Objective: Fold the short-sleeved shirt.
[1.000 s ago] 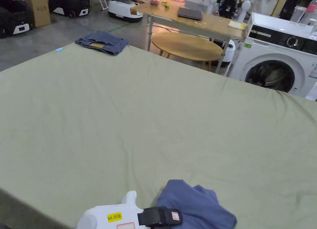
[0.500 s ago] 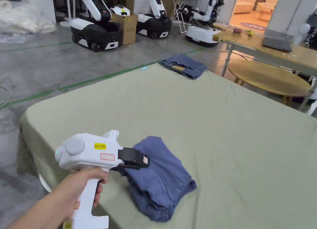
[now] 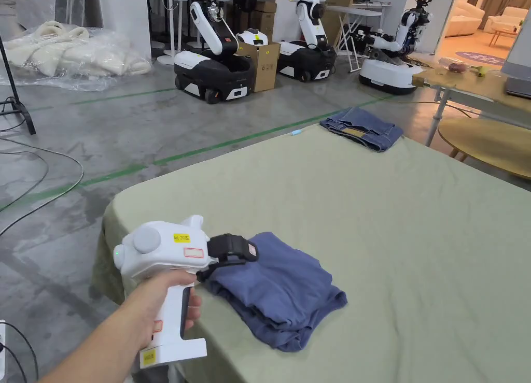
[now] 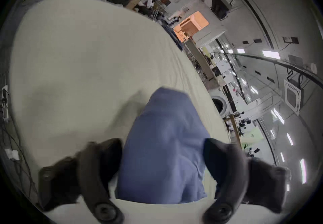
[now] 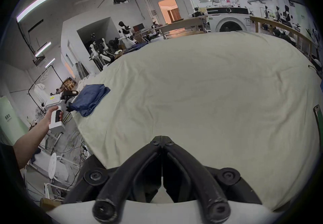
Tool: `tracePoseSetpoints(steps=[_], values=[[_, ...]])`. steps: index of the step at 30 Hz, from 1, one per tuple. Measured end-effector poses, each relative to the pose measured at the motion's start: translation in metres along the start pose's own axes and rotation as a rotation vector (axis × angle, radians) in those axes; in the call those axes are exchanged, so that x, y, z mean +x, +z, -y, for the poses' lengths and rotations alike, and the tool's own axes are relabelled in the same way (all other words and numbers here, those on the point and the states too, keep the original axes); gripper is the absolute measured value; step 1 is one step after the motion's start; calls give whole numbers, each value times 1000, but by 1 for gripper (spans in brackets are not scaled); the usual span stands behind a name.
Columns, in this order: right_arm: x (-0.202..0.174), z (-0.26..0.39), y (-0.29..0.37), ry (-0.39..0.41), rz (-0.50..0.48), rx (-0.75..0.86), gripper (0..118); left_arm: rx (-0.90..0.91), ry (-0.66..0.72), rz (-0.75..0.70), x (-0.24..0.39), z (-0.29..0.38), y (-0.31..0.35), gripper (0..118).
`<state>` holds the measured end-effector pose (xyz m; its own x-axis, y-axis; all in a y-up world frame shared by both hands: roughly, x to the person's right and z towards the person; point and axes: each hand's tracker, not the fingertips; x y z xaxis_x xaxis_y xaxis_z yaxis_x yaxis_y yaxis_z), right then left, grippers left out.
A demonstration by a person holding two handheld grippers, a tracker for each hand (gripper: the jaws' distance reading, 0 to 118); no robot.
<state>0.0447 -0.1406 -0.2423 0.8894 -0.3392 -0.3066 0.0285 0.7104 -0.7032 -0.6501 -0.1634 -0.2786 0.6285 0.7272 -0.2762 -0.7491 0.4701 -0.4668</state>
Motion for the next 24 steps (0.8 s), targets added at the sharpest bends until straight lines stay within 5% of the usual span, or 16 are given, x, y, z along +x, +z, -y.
tracePoseSetpoints(steps=[5,6,8,9,15,24], values=[[-4,-2,4,8,-20,19,0,153,17,-89,-3,-17,51,100],[-4,-1,4,3,-27,21,0,148,16,-81,14,-8,62,87],[-3,3,7,-7,-39,27,0,157,-59,-136,36,1,65,10],[-5,5,10,-9,-44,32,0,162,-114,-189,49,8,64,0],[9,2,33,-4,-39,94,0,178,-340,-108,167,74,24,0],[33,-74,102,60,198,344,0,165,-845,51,386,201,-33,0]])
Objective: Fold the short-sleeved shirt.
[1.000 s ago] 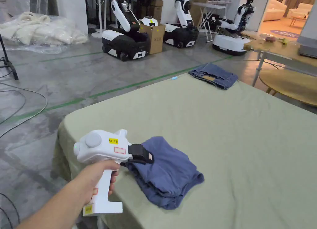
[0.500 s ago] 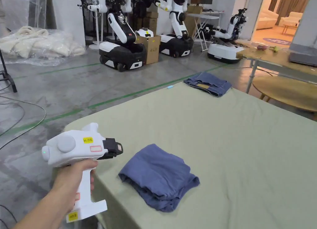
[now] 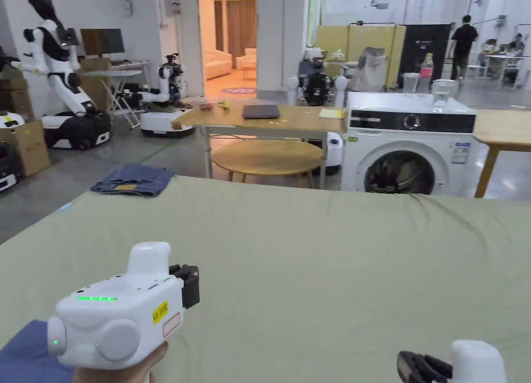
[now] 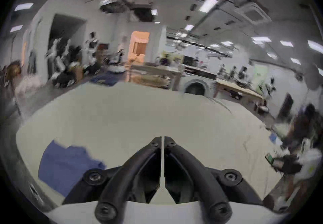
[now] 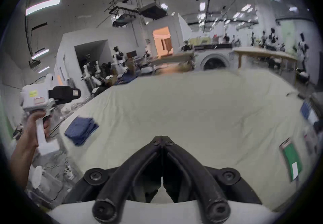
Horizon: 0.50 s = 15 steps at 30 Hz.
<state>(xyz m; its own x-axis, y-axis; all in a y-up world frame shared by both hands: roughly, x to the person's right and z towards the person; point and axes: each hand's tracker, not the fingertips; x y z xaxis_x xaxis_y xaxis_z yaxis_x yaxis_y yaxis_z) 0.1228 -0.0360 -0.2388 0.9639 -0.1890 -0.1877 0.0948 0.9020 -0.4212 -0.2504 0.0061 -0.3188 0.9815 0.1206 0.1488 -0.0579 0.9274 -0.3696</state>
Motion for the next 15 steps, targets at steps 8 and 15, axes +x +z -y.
tracePoseSetpoints(steps=[8,15], values=[[21,-92,30,82,260,213,0,116,-226,62,139,-49,-5,0],[26,-152,61,150,342,354,0,176,-233,33,153,-71,24,0]])
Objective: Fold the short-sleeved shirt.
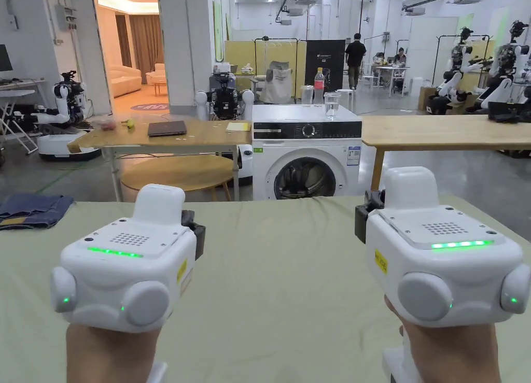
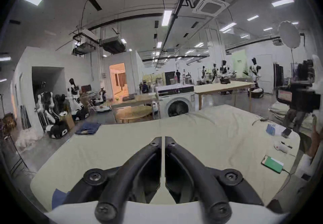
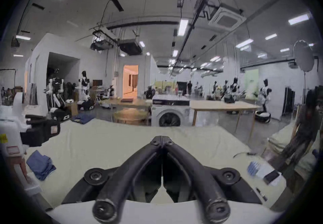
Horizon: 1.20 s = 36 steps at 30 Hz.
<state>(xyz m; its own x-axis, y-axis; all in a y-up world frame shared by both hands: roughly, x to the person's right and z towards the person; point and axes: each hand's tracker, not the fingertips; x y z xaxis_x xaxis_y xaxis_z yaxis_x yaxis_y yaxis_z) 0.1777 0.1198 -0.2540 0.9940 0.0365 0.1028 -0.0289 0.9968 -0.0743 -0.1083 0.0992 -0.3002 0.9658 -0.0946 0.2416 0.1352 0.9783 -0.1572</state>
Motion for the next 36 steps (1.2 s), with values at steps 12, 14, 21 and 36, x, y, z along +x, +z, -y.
tracePoseSetpoints(steps=[12,14,21,36], values=[[-24,11,9,-15,-44,-6,5,53,29,-35,-13,-7,39,0],[-28,11,10,-11,-51,-3,12,62,39,-36,-15,-7,41,0],[-31,14,10,-10,-51,-2,68,89,63,-54,-20,-3,40,78],[-50,-3,15,-103,38,-90,112,63,65,-18,-15,0,39,112]])
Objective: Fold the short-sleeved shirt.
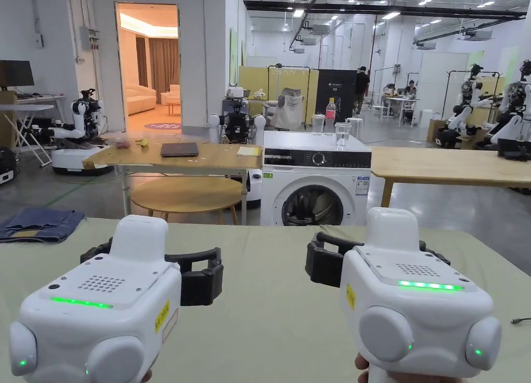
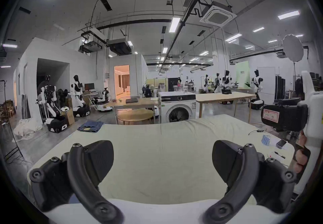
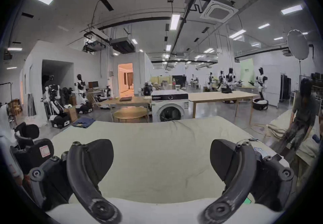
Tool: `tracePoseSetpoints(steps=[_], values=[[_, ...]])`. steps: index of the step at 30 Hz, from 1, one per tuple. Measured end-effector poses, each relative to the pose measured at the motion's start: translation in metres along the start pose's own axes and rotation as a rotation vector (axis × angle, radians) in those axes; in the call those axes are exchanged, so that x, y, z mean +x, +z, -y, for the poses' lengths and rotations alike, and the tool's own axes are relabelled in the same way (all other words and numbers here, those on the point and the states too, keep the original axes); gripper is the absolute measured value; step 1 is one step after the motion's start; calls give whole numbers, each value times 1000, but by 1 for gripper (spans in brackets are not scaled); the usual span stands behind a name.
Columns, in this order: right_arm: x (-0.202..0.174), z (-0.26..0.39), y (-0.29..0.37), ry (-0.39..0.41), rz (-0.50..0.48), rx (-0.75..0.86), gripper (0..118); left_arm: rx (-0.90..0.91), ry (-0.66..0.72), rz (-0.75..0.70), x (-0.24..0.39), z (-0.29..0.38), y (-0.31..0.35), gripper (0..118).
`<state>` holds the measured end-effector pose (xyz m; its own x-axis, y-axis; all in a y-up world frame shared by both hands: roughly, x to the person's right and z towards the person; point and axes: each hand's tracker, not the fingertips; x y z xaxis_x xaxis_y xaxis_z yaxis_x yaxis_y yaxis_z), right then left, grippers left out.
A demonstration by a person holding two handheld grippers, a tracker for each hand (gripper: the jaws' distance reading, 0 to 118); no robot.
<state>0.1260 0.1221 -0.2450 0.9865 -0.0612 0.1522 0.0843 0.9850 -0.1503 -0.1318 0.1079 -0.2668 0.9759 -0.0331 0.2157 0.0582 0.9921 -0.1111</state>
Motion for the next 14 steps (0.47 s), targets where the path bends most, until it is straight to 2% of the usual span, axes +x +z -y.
tracePoseSetpoints(steps=[7,11,14], values=[[-2,0,8,0,-36,17,111,10,29,-3,-4,-1,3,112],[-4,3,11,34,1,85,112,15,32,-11,-5,-2,4,112],[0,1,12,12,-29,75,112,20,36,-18,-5,-3,4,112]])
